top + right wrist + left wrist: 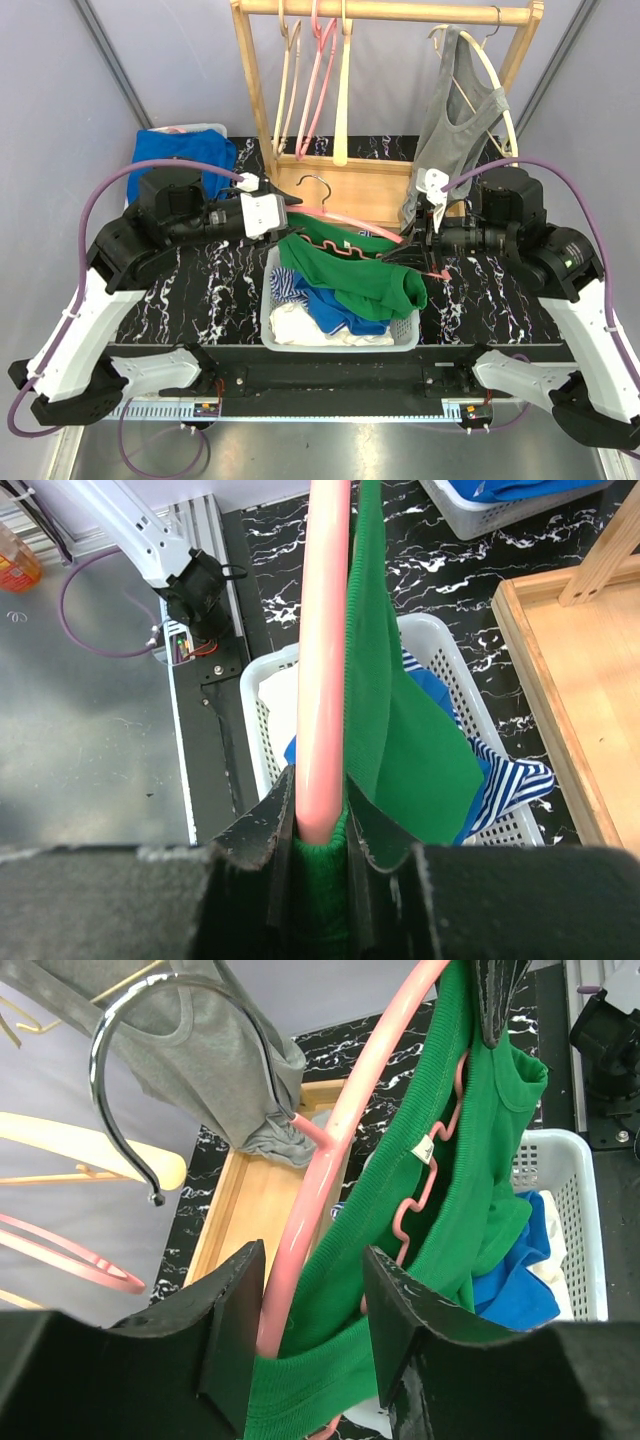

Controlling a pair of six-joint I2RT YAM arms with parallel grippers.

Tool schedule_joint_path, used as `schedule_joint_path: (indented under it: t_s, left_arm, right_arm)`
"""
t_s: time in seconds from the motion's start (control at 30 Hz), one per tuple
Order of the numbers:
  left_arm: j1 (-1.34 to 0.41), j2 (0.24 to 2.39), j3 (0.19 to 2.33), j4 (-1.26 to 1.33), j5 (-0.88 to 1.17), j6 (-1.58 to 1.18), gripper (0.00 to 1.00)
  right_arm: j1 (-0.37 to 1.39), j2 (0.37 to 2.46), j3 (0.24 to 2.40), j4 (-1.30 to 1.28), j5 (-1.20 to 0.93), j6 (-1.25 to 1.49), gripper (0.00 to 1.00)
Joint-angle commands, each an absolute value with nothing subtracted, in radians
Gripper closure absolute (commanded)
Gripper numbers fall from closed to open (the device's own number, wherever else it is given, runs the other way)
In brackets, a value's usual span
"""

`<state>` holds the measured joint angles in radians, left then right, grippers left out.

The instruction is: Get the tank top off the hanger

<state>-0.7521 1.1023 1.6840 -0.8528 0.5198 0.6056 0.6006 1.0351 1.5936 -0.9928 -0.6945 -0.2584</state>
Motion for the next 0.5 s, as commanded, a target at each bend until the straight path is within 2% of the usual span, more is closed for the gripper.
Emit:
schedule_joint_path:
  t_s: [0.0,0.1,0.2,0.23,0.3,0.33,0.43,0.47]
  left_arm:
    - [-0.752,1.08,1.678,-0.821,0.537,0.615,0.54]
    - [-0.752,1.08,1.675,-0.822,0.538,0.618,0.56]
    - [-0.752,1.078,1.675,-0.822,0.54,0.624,0.72]
    - [-0.752,1.08,1.669,-0.822,0.535,0.626,0.82]
    - [-0.752,1.075,1.664,-0.822,0.529,0.63,0.9]
    - [-0.752,1.071,1.657,-0.821,0.526,0.632,0.97]
    - [-0.752,1.062,1.641,-0.819,0.519,0.637,1.0]
    - [-0.753,1.058,1.638,-0.819,0.517,0.635,1.0]
  right_arm:
    - [0.609,1.005,1.621,-0.822,-0.741,-0.264,1.0]
    - [0.609,1.023,1.62,-0.807,-0.764,-0.253,1.0]
    - [0.609,1.031,1.605,-0.758,-0.769,-0.235,1.0]
    - [0.609,1.025,1.589,-0.74,-0.761,-0.224,1.0]
    - [0.609,1.014,1.565,-0.689,-0.761,-0.213,1.0]
    - [0.609,1.012,1.56,-0.678,-0.761,-0.207,1.0]
    - [0.609,1.009,1.542,-0.632,-0.759,-0.195,1.0]
    - [0.609,1.011,1.537,-0.609,-0.755,-0.189,0.95]
